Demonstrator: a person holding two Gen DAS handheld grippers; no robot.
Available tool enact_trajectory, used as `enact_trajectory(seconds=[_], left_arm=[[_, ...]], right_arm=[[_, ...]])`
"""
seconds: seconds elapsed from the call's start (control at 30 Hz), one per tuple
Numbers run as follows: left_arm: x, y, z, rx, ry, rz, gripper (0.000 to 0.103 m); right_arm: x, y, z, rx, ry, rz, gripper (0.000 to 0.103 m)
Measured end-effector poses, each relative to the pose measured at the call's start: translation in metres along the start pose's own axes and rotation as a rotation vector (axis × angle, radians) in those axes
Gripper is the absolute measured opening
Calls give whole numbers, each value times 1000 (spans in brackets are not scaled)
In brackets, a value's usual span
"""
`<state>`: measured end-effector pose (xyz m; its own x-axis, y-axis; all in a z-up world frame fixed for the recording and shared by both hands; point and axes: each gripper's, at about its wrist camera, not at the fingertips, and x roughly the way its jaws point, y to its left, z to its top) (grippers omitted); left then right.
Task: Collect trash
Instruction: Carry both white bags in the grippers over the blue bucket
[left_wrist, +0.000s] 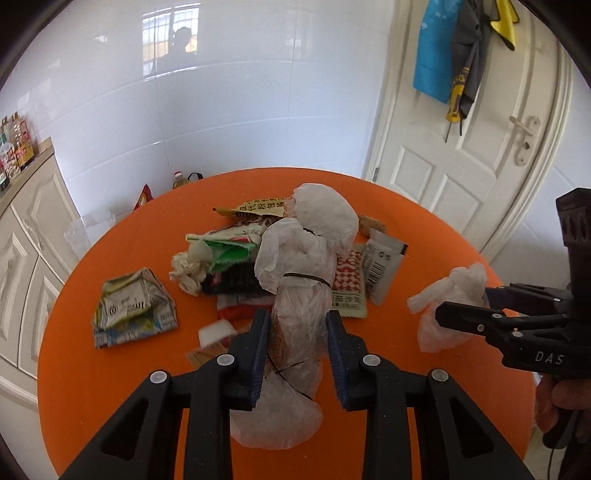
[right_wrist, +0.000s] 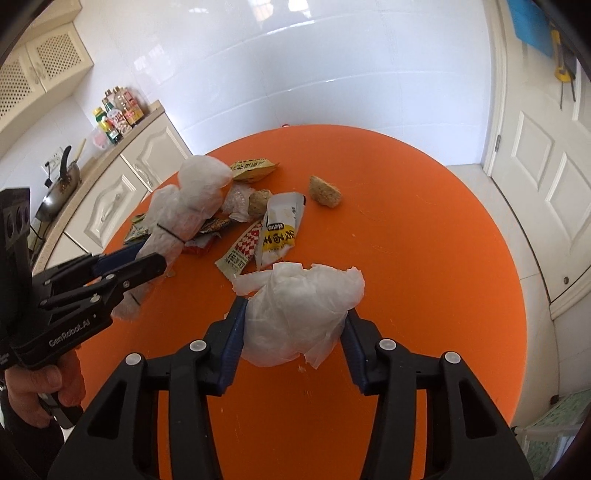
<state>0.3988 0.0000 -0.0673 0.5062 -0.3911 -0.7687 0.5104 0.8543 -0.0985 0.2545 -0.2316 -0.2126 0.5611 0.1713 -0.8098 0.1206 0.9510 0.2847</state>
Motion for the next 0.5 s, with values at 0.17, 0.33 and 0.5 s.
enact_trajectory(seconds=[0.17,0.33,0.5], left_arm=[[-11,-8,-8,-37,-30,-13,26],[-29,-17,-10,-52,-78,-15,26],[-56,-37,-12,-32,-138,-28,26]], right_arm=[[-17,-1,-5,4,-28,9,48],[-41,-1,-8,0,-73,10,48],[-75,-9,-11,5,-131,2,48]])
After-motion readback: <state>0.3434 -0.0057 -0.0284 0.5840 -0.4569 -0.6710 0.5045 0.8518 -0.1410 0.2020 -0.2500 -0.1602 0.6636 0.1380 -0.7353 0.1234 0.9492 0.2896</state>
